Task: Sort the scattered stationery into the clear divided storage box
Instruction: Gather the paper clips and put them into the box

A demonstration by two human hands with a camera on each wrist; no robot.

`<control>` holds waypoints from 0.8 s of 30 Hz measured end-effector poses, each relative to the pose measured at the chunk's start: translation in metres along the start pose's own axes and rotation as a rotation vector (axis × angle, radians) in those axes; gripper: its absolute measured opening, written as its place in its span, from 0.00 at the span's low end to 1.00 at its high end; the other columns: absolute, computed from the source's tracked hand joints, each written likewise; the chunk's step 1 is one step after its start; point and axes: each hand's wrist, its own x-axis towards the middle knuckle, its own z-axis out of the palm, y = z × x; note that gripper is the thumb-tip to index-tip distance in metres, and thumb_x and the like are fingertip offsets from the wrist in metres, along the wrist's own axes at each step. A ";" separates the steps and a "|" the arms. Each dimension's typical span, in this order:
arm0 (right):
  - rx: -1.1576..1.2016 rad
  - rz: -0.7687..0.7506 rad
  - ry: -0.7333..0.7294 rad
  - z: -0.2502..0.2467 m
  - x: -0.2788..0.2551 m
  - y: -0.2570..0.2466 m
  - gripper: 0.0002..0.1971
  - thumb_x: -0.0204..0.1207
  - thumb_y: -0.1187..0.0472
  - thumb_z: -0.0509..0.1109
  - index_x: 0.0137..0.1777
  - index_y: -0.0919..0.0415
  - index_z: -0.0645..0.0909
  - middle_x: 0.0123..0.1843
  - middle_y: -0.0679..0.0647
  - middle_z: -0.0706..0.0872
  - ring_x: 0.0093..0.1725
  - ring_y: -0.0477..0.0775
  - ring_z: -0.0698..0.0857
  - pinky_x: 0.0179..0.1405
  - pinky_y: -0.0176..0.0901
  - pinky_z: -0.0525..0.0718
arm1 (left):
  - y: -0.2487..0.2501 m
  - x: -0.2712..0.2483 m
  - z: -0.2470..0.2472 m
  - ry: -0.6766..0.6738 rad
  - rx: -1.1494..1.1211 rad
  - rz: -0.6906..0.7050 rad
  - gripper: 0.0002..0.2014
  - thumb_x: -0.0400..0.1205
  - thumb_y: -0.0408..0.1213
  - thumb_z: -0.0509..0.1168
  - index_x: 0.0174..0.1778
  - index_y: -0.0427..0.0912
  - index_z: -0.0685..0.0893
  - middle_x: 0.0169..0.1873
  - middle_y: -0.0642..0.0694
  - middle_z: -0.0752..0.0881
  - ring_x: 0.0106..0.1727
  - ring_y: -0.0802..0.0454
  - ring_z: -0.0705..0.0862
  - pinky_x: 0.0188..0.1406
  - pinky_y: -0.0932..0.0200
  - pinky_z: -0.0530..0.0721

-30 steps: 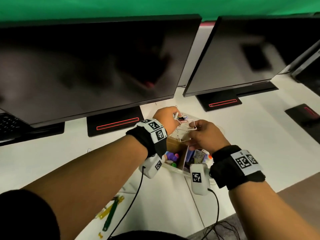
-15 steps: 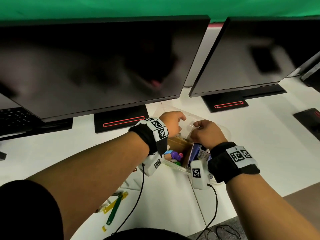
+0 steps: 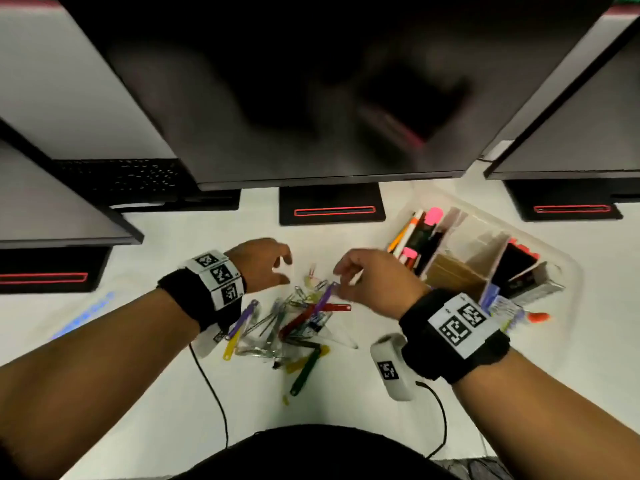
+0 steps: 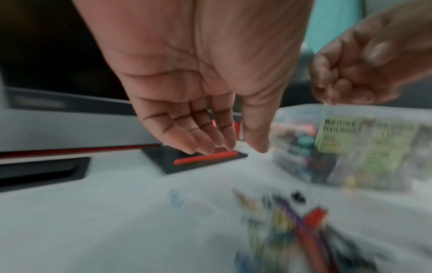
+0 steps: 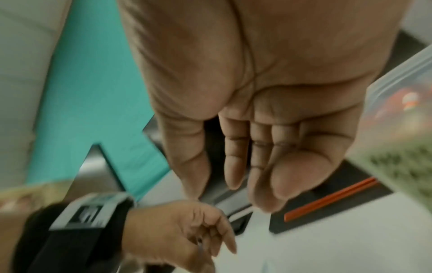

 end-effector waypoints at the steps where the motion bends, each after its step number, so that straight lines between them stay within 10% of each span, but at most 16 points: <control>1: -0.132 -0.012 -0.090 0.013 0.001 0.000 0.17 0.68 0.51 0.77 0.55 0.53 0.82 0.51 0.50 0.85 0.45 0.48 0.81 0.44 0.38 0.79 | -0.014 -0.007 0.010 -0.071 0.019 -0.035 0.24 0.74 0.51 0.71 0.63 0.47 0.77 0.48 0.48 0.77 0.54 0.46 0.81 0.55 0.57 0.76; 6: -0.533 0.106 -0.340 0.068 0.008 0.030 0.52 0.55 0.44 0.83 0.79 0.46 0.59 0.75 0.57 0.64 0.70 0.63 0.72 0.67 0.51 0.77 | -0.056 -0.036 0.058 -0.358 0.086 -0.151 0.48 0.63 0.51 0.80 0.74 0.43 0.61 0.65 0.38 0.72 0.64 0.39 0.77 0.63 0.48 0.77; 10: -0.598 0.200 -0.333 0.079 0.018 0.046 0.66 0.52 0.49 0.86 0.82 0.44 0.42 0.80 0.61 0.52 0.74 0.67 0.69 0.71 0.55 0.76 | -0.060 -0.039 0.076 -0.316 0.050 -0.158 0.51 0.60 0.46 0.83 0.74 0.43 0.59 0.63 0.38 0.72 0.62 0.37 0.79 0.59 0.45 0.79; 24: -0.373 0.116 -0.107 0.092 0.050 0.021 0.39 0.65 0.52 0.80 0.75 0.55 0.68 0.69 0.57 0.69 0.63 0.59 0.79 0.64 0.42 0.77 | -0.033 -0.010 0.077 0.045 -0.398 -0.087 0.29 0.74 0.35 0.71 0.70 0.43 0.70 0.62 0.38 0.79 0.61 0.42 0.81 0.60 0.55 0.78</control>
